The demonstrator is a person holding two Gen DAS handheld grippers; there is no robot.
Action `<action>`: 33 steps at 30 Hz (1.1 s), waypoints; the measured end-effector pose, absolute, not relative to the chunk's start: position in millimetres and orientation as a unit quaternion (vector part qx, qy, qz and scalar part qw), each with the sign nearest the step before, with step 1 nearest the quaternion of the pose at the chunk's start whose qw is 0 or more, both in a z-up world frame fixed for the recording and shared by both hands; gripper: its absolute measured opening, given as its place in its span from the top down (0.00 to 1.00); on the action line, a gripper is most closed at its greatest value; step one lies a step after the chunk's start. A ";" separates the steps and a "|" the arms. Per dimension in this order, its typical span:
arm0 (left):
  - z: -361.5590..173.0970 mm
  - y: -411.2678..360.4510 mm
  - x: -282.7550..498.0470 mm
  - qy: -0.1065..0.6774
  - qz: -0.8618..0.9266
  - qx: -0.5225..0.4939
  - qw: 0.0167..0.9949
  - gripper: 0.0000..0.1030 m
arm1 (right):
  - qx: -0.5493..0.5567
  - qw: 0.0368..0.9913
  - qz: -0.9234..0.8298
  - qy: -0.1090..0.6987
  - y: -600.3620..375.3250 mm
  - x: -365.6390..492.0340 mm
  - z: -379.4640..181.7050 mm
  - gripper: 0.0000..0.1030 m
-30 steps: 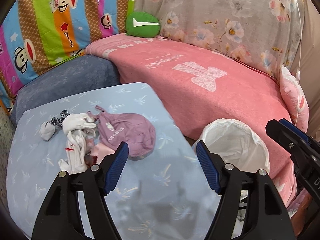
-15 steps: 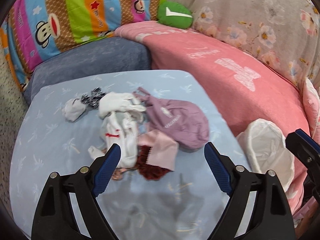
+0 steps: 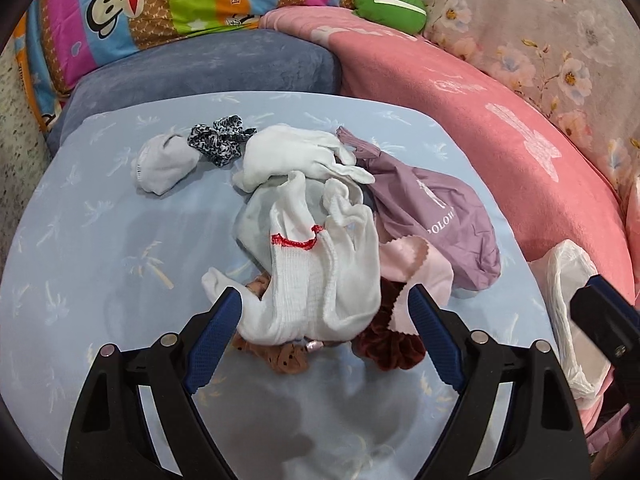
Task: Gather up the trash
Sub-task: 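Grasp the white sock with the left gripper while the right grasps the pink cloth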
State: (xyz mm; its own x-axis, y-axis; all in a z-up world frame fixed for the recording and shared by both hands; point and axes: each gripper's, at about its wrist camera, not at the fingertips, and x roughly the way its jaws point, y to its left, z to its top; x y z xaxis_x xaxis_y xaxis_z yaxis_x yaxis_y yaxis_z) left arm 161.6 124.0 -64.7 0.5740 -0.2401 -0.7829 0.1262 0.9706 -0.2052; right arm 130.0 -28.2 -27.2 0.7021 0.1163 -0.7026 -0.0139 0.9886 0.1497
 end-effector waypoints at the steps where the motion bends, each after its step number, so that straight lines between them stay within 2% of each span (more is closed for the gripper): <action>1: -66.3 124.1 163.6 0.449 -0.106 -0.065 0.885 0.22 | 0.066 0.919 0.036 0.387 -25.3 133.3 -29.9 0.53; 7: -78.2 127.8 176.6 0.463 -0.122 -0.083 0.874 0.46 | 0.064 0.914 0.041 0.400 -12.2 151.5 -44.8 0.53; 8: -78.5 128.2 177.7 0.463 -0.123 -0.083 0.874 0.55 | 0.063 0.913 0.041 0.401 -10.3 154.5 -46.8 0.53; 9: -79.0 129.4 178.0 0.462 -0.122 -0.082 0.875 0.70 | 0.063 0.912 0.042 0.403 -8.3 157.4 -49.2 0.53; 10: -79.0 131.1 178.3 0.461 -0.122 -0.081 0.875 0.75 | 0.063 0.911 0.042 0.406 -6.8 159.8 -51.5 0.53; 13: -75.0 141.5 177.1 0.456 -0.126 -0.097 0.876 0.84 | 0.060 0.909 0.044 0.410 -1.7 167.2 -57.7 0.53; 20: -58.5 156.6 173.5 0.432 -0.119 -0.101 0.888 0.84 | 0.058 0.901 0.053 0.426 9.6 187.8 -75.3 0.53; 23: -50.8 159.5 172.1 0.423 -0.119 -0.102 0.892 0.84 | 0.051 0.898 0.057 0.433 16.1 195.6 -84.7 0.57; 28: -39.7 159.3 172.3 0.415 -0.117 -0.099 0.897 0.84 | 0.047 0.893 0.064 0.443 19.7 202.4 -90.0 0.97; 33: -27.7 155.8 168.7 0.403 -0.115 -0.091 0.903 0.84 | 0.054 0.906 0.075 0.413 14.0 190.2 -60.2 0.98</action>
